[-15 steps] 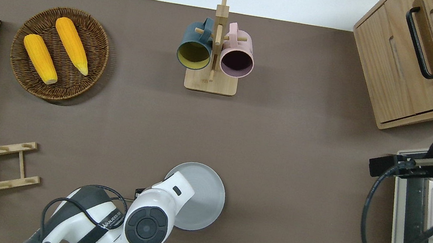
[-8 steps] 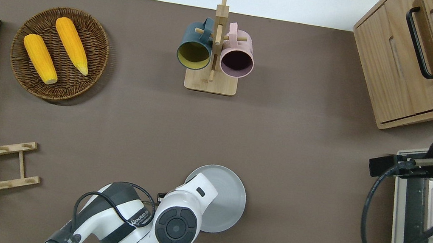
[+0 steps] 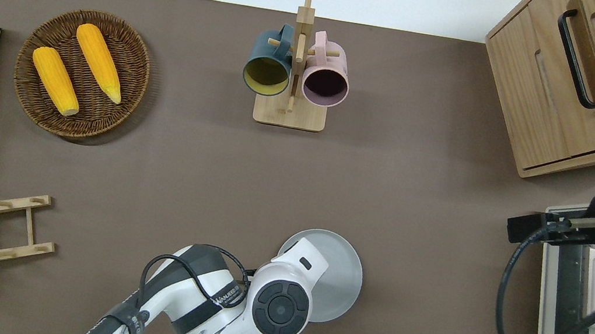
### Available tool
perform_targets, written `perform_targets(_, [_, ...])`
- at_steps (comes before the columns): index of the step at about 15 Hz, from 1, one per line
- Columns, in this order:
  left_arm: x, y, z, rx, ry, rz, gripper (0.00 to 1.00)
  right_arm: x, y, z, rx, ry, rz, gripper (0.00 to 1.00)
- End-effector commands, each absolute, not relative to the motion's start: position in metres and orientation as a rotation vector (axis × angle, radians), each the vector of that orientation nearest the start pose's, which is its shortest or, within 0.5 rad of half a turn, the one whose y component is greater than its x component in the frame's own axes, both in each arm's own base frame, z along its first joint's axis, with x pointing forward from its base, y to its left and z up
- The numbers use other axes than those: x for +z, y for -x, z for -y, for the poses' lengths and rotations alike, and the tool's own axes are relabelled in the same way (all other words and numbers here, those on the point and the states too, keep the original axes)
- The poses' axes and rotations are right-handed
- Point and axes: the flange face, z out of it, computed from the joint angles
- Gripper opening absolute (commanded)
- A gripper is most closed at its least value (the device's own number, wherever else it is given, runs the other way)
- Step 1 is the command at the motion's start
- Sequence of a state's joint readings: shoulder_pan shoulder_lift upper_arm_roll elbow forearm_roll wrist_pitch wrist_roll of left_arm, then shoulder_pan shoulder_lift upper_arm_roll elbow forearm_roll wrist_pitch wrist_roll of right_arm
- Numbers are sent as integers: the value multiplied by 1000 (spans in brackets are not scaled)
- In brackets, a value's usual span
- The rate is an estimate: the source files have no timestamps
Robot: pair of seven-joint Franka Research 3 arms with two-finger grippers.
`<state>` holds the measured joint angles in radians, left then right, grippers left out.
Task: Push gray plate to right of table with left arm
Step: 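Push the gray plate across the table with the left gripper toward the toaster oven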
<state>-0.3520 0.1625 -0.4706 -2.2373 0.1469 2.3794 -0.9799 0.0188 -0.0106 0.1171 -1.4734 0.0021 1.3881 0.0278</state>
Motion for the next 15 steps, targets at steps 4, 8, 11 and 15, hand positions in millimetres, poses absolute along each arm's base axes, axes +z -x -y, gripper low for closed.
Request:
perform_targets(4, [282, -370, 439, -16, 3076, 121, 0, 664, -524, -71, 121, 3131, 161, 983])
perform_targets(8, [288, -372, 457, -12, 3081, 145, 0, 664, -524, -71, 121, 3131, 164, 983])
perform_targets(11, [288, -371, 471, -10, 3092, 167, 0, 664, -524, -70, 124, 3131, 161, 983])
perform_targets(15, [280, -367, 491, -68, 3081, 188, 0, 664, -523, -71, 124, 3131, 164, 983])
